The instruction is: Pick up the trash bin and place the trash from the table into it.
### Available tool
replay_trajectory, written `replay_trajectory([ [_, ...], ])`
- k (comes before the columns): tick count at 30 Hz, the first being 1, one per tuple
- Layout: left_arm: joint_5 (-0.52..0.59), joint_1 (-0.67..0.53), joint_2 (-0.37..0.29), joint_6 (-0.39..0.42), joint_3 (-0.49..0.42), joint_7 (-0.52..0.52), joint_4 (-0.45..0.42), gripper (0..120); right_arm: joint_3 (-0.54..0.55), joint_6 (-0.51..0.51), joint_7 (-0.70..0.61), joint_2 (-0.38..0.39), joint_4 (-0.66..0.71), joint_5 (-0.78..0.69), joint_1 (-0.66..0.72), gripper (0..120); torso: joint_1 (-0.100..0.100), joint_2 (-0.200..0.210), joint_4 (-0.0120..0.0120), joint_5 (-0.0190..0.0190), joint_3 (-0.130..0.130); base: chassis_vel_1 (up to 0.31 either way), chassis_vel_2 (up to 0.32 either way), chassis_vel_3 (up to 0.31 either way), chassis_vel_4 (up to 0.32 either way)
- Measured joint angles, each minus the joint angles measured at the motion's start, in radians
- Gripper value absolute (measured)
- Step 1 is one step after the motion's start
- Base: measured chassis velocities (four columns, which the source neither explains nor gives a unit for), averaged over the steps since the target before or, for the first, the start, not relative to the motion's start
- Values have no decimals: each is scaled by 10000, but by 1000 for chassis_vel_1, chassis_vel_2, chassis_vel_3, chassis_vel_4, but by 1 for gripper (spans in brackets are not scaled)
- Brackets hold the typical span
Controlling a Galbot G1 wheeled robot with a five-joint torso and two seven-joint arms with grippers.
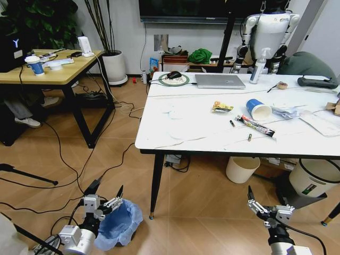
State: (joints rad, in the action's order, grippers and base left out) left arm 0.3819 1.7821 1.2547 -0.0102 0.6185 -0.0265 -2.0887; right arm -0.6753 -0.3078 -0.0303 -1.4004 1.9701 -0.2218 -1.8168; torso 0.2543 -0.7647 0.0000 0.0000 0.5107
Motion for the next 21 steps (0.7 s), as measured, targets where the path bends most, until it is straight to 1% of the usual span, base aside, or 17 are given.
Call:
replay_trajectory([
  [3,39,36,30,-17,23,0,102,100,206,-87,133,-88,-233,146,77,100,-71,183,-1,0,-112,0,0,0,0],
  [7,80,57,21,-64,36,-20,176,100,288,-187,213,-88,-368,286,91,100,-121,307,0,0,-185,0,0,0,0],
  [10,180,47,56,-78,27,-54,217,100,358,-254,249,-81,-426,424,62,100,-200,488,-1,0,-286,0,0,0,0],
  [21,158,-55,119,-86,29,-68,497,100,252,-323,257,11,-674,385,174,100,-378,936,0,0,-559,0,0,0,0],
])
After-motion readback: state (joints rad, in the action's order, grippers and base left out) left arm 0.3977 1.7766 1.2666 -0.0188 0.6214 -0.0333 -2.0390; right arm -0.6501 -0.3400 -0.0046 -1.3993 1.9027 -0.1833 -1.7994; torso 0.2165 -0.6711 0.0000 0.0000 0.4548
